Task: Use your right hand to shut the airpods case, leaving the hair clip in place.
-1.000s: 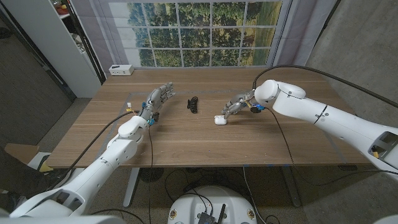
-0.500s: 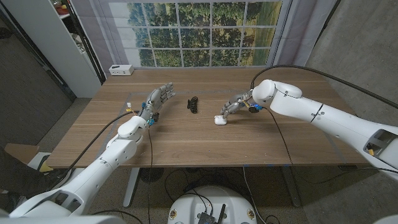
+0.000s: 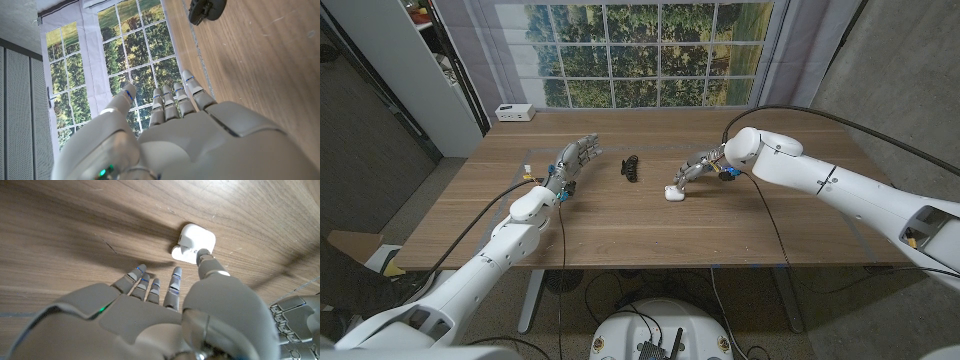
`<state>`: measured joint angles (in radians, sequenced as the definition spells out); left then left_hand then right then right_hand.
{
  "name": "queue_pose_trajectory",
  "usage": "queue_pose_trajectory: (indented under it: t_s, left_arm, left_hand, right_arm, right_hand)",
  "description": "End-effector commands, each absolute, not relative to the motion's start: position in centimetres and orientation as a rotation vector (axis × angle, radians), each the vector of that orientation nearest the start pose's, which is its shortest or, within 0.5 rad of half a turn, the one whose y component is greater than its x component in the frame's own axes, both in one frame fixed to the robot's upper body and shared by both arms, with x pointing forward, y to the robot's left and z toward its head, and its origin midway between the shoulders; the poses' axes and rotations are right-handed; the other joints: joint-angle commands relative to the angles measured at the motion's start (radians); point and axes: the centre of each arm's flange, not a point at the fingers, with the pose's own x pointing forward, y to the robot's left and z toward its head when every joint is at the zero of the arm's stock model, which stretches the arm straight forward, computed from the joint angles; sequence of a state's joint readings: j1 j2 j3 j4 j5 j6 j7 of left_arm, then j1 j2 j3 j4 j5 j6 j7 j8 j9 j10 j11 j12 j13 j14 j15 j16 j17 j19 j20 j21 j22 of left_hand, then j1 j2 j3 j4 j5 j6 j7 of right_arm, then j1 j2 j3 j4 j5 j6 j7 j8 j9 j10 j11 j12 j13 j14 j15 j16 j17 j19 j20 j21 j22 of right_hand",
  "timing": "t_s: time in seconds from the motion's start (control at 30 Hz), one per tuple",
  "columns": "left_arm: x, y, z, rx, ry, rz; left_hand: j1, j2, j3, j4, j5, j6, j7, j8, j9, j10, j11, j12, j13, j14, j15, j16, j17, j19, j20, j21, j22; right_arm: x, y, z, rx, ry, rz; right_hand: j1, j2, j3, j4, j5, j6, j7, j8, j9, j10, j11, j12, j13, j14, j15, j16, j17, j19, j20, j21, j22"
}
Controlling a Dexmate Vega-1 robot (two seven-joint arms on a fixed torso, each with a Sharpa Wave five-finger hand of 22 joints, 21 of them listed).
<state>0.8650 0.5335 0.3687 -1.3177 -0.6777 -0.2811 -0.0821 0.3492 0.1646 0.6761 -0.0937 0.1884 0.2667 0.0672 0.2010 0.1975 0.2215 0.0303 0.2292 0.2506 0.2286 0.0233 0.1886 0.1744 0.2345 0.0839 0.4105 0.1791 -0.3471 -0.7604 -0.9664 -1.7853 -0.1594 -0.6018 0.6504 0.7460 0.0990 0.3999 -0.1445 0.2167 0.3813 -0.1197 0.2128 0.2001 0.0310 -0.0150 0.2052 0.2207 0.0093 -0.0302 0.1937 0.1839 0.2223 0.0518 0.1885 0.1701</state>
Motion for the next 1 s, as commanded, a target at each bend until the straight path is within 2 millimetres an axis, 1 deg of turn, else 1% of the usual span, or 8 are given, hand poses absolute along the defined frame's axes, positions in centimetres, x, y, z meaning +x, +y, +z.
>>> queue_pose_trajectory:
  t_s: [0.03, 0.13, 0.17, 0.27, 0.47, 0.67, 1.0]
  left_arm:
    - [65.35, 28.79, -3.71, -0.038, -0.565, -0.266]
    - [65.43, 28.68, -3.65, -0.038, -0.564, -0.268]
    - [65.45, 28.65, -3.62, -0.037, -0.564, -0.269]
    - [65.5, 28.54, -3.56, -0.036, -0.556, -0.264]
    - [65.48, 28.36, -3.39, -0.033, -0.56, -0.276]
    - [65.5, 28.13, -3.35, -0.025, -0.554, -0.281]
    - [65.13, 27.81, -3.47, -0.016, -0.545, -0.286]
  left_hand:
    - [-0.001, -0.003, 0.007, -0.003, 0.003, 0.011, 0.003, 0.005, 0.004, 0.003, 0.003, 0.004, 0.003, 0.008, 0.001, -0.001, 0.002, 0.007, 0.007, -0.004, 0.003]
    - [-0.002, -0.003, 0.006, -0.002, 0.003, 0.012, 0.003, 0.005, 0.004, 0.003, 0.002, 0.004, 0.003, 0.008, 0.001, -0.001, 0.003, 0.007, 0.007, -0.005, 0.003]
    - [-0.002, -0.003, 0.006, -0.003, 0.003, 0.013, 0.003, 0.005, 0.004, 0.004, 0.006, 0.004, 0.003, 0.009, 0.001, 0.0, 0.003, 0.007, 0.007, -0.005, 0.003]
    - [-0.001, -0.003, 0.006, -0.003, 0.003, 0.013, 0.004, 0.004, 0.004, 0.006, 0.001, 0.005, 0.003, 0.009, 0.001, -0.001, 0.002, 0.007, 0.007, -0.006, 0.003]
    - [-0.001, -0.003, 0.006, -0.004, 0.003, 0.013, 0.005, 0.004, 0.004, 0.005, 0.005, 0.004, 0.003, 0.009, 0.001, -0.001, 0.002, 0.008, 0.008, -0.007, 0.003]
    - [0.0, -0.003, 0.006, -0.005, 0.004, 0.014, 0.005, 0.004, 0.004, 0.003, 0.003, 0.004, 0.003, 0.009, 0.001, -0.001, 0.002, 0.008, 0.008, -0.009, 0.003]
    - [0.003, -0.003, 0.005, -0.009, 0.004, 0.017, 0.003, 0.004, 0.004, 0.003, 0.003, 0.004, 0.002, 0.008, 0.001, -0.001, 0.001, 0.008, 0.008, -0.011, 0.003]
  right_arm:
    - [61.92, -14.96, 2.07, -1.335, 0.022, 0.596]
    - [61.95, -15.03, 2.08, -1.334, 0.026, 0.6]
    - [61.95, -15.03, 2.09, -1.334, 0.028, 0.602]
    - [61.98, -15.05, 2.13, -1.335, 0.036, 0.608]
    - [61.81, -15.08, 2.03, -1.332, 0.039, 0.612]
    - [61.71, -15.17, 1.74, -1.322, 0.034, 0.607]
    - [61.37, -15.19, 1.25, -1.31, 0.025, 0.596]
  right_hand:
    - [0.003, 0.008, -0.001, -0.001, 0.005, 0.01, 0.005, 0.005, 0.001, 0.014, -0.001, 0.008, 0.003, 0.008, -0.035, 0.006, 0.003, 0.008, 0.002, 0.007, 0.003]
    - [0.003, 0.008, -0.002, -0.002, 0.006, 0.008, 0.01, 0.003, 0.001, 0.014, -0.001, 0.008, 0.003, 0.008, -0.035, 0.006, 0.003, 0.011, 0.003, 0.008, 0.003]
    - [0.003, 0.008, -0.002, -0.002, 0.006, 0.008, 0.01, 0.003, 0.001, 0.014, -0.001, 0.008, 0.003, 0.008, -0.036, 0.006, 0.003, 0.012, 0.002, 0.009, 0.003]
    - [0.004, 0.008, -0.002, -0.004, 0.007, 0.005, 0.011, 0.001, 0.001, 0.013, -0.002, 0.008, 0.003, 0.008, -0.035, 0.006, 0.002, 0.011, 0.002, 0.008, 0.003]
    - [0.007, 0.009, -0.002, -0.006, 0.008, 0.003, 0.014, -0.001, 0.001, 0.015, -0.001, 0.008, 0.003, 0.009, -0.033, 0.006, 0.002, 0.012, 0.004, 0.008, 0.003]
    - [0.012, 0.01, -0.001, -0.01, 0.01, 0.008, 0.016, 0.0, 0.001, 0.021, 0.0, 0.011, 0.003, 0.016, -0.032, 0.008, 0.002, 0.015, 0.008, 0.009, 0.003]
    - [0.019, 0.008, -0.002, -0.015, 0.01, 0.02, 0.017, 0.001, 0.001, 0.032, -0.004, 0.015, 0.003, 0.023, -0.038, 0.01, 0.001, 0.02, 0.002, 0.01, 0.003]
